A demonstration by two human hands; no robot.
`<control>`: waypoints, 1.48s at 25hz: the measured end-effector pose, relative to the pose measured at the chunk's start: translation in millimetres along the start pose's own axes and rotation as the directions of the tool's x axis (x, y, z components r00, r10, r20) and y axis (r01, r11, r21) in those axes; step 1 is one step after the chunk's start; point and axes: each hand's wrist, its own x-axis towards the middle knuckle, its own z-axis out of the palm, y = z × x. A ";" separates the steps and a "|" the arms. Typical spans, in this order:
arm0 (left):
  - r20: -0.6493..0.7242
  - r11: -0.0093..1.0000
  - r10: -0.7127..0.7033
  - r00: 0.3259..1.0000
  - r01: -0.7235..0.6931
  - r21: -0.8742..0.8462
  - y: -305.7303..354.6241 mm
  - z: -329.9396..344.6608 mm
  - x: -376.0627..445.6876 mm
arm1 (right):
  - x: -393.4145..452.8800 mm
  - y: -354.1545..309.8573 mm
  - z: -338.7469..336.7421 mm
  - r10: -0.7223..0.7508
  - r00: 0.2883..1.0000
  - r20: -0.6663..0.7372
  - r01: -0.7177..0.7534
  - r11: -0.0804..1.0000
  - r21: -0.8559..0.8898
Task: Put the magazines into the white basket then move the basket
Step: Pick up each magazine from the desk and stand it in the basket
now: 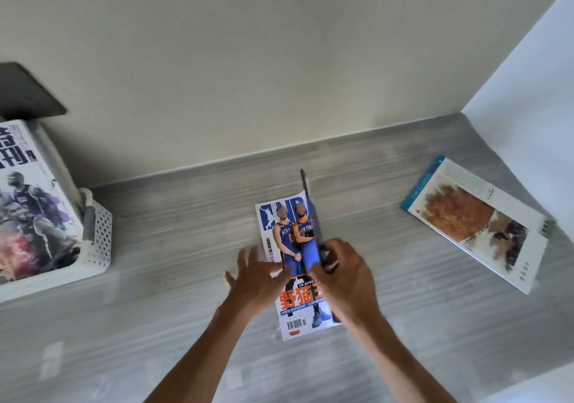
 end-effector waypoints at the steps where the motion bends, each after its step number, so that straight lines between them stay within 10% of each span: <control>1: -0.033 0.951 -0.042 0.999 0.030 -0.309 3.4 -2.4 -4.6 | -14.4 -9.4 11.1 -0.077 0.995 0.070 0.077 0.997 0.004; 4: -0.045 0.504 -0.108 0.993 0.015 -0.864 3.9 -4.7 -19.8 | -41.1 -20.9 40.1 -0.240 0.933 0.268 0.229 0.971 0.074; 6: -0.152 0.513 -0.208 0.966 -0.025 -0.858 -2.8 -7.6 -27.4 | -46.4 -25.5 45.9 -0.309 0.892 0.329 0.256 0.947 0.195; 10: -0.281 0.585 -0.074 0.957 -0.186 -0.789 -38.0 -35.8 -40.2 | -20.5 -26.8 43.6 -0.052 0.961 0.272 -0.062 0.918 0.392; 13: -0.212 0.168 0.158 0.964 -0.238 -0.957 -94.6 -64.4 -63.1 | 1.6 -41.6 47.8 0.054 0.926 0.375 -0.283 0.756 0.590; 15: -0.194 0.060 0.183 0.964 -0.208 -0.976 -129.5 -81.1 -82.5 | 1.0 -60.8 58.8 0.046 0.810 0.584 -0.518 0.524 0.676; 20: -0.413 0.415 -0.197 0.889 -0.306 -0.857 -196.7 -97.9 -105.4 | -16.9 -115.4 108.2 -0.121 0.830 0.545 -0.244 0.799 0.549; 24: -0.534 0.310 -0.280 0.798 -0.451 -0.837 -245.8 -149.5 -125.3 | -26.3 -203.9 138.8 -0.323 0.815 0.481 -0.005 0.826 0.564; 30: -0.751 0.505 -0.330 0.571 -0.565 -0.652 -298.1 -294.0 -144.4 | -14.7 -336.2 188.7 -0.586 0.801 0.127 0.537 0.795 0.283; 37: -0.667 0.678 -0.452 0.592 -0.258 -0.688 -345.6 -319.2 -103.1 | 3.7 -358.8 255.4 -0.470 0.869 0.158 0.430 0.873 0.229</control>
